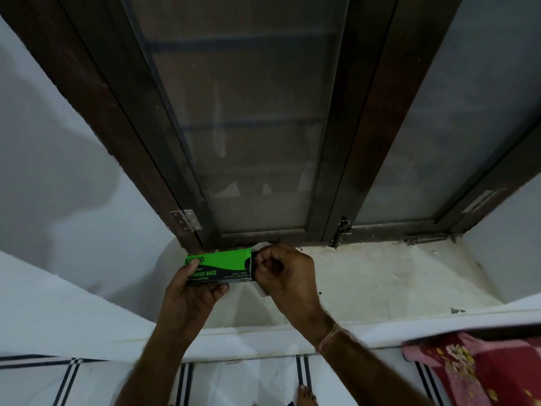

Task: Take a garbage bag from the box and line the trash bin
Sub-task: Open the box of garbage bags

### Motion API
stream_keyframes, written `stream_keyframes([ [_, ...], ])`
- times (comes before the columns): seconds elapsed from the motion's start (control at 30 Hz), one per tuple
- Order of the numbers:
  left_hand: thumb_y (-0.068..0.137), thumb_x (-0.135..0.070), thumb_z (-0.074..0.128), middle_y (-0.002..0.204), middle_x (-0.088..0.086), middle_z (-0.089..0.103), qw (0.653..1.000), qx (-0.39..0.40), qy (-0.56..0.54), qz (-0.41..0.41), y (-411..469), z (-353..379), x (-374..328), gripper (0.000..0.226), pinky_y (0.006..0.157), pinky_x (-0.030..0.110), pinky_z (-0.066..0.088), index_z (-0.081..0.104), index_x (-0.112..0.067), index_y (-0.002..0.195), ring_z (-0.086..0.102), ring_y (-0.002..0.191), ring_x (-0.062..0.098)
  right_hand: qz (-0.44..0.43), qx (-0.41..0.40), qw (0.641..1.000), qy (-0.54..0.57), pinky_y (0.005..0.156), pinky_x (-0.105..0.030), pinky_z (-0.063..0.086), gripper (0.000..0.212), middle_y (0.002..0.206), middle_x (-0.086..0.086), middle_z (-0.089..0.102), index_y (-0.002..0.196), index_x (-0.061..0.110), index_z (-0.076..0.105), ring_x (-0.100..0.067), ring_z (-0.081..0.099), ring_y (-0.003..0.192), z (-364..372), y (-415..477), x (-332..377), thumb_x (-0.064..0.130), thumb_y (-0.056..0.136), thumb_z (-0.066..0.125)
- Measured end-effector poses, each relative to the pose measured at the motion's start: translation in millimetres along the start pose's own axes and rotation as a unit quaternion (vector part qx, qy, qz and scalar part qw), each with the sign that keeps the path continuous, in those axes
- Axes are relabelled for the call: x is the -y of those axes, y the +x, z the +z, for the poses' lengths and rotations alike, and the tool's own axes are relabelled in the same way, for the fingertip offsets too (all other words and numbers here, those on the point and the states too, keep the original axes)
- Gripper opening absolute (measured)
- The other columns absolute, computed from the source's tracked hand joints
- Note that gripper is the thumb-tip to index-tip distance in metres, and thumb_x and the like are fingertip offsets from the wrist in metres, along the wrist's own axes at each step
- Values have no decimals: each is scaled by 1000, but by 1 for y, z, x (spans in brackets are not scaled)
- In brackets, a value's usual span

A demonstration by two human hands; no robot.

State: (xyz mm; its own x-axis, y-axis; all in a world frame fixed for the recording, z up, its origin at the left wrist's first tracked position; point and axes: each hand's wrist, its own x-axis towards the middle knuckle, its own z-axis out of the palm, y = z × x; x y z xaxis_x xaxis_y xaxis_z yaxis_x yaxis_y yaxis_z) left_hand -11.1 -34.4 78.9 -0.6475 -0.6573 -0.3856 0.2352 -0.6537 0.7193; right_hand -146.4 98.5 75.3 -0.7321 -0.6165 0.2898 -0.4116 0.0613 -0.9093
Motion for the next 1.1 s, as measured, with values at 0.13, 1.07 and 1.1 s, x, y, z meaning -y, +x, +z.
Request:
stream_keyframes([
  [0.13,104,-21,41,92,6,78,1000,0,-5,5,0,-4,-5,40,60,32,61,78,-20,89,75,74,20,-4,-9,999,-30,60,-22,50,4,74,7,67,78,18,75,-6,59,66,-10,2,1,14,78,76],
  [1.07,104,-16,46,99,4,75,986,-11,156,53,1,0,1,17,65,34,62,62,-19,110,73,84,19,191,48,962,190,81,-35,61,37,110,-6,74,108,14,69,-26,69,94,-31,-10,-17,15,77,88],
  [1.1,103,-16,47,100,5,75,986,-11,158,59,1,1,2,17,66,35,62,62,-20,110,73,85,20,202,40,958,201,82,-36,61,39,110,-7,74,107,13,67,-27,70,98,-30,-12,-18,17,76,88],
])
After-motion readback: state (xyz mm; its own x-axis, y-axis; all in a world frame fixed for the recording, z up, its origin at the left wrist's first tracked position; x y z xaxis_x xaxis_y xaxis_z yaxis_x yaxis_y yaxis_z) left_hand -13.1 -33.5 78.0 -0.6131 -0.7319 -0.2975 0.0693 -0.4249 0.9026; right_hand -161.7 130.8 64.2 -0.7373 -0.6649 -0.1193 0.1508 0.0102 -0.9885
